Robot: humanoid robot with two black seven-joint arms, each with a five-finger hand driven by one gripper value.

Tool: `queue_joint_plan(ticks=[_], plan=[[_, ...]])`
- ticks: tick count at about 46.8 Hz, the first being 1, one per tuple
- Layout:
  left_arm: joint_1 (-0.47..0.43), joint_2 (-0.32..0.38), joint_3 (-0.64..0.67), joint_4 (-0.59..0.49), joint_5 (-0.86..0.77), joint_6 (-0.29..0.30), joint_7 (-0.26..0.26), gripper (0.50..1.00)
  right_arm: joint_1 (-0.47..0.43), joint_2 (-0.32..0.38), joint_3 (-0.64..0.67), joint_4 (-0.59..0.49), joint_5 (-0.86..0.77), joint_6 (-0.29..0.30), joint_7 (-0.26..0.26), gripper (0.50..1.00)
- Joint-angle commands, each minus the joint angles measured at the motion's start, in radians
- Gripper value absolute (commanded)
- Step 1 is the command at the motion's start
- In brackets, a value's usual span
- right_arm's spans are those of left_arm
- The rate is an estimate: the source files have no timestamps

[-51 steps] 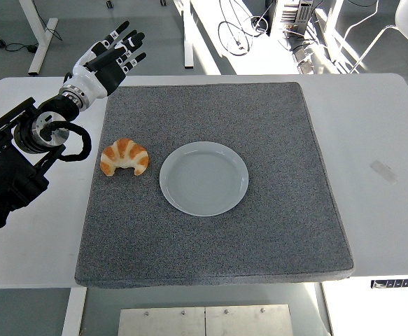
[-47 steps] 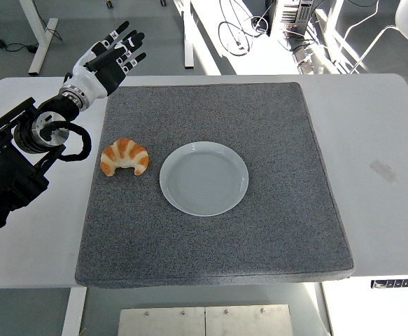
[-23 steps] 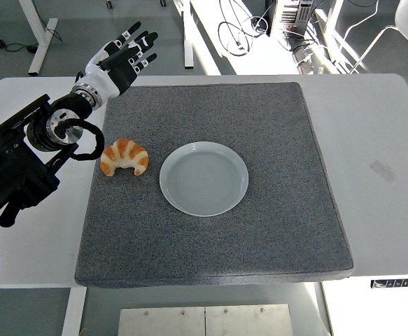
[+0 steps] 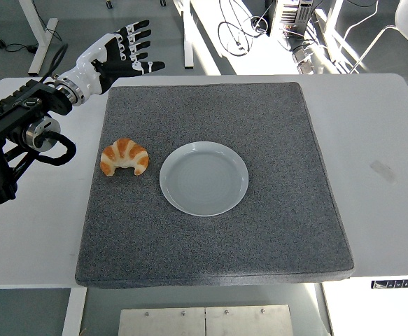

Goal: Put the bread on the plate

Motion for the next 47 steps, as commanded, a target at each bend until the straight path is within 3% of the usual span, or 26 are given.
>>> queue_joint_plan(ticks=[1,10,22,30,38,47], plan=[[0.002,0.03,0.019,-0.089,0.02,0.056,-0.012,0.972,0.0,0.0,0.0,0.0,0.0,-0.001,0.0,1.0],[0.021,0.231,0.143,-0.333,0.066,0.047,-0.014,0.98,0.0,0.0,0.0,0.0,0.0,-0.001,0.0,1.0],[0.021,0.287,0.16,-0.337,0.309,0.047,-0.022,0.977,0.0,0.0,0.0,0.0,0.0,0.001,0.0,1.0],[0.03,0.331,0.155,-0.338,0.292,0.046,-0.026,0.983,0.0,0.0,0.0,0.0,0.0,0.001,0.0,1.0],[0.062,0.344,0.158,-0.34,0.292,0.049,-0.111,0.983,0.001,0.0,0.0,0.0,0.0,0.001,0.0,1.0],[0.053,0.361,0.25,-0.341,0.46,0.052,-0.078,0.977,0.0,0.0,0.0,0.0,0.0,-0.001,0.0,1.0]])
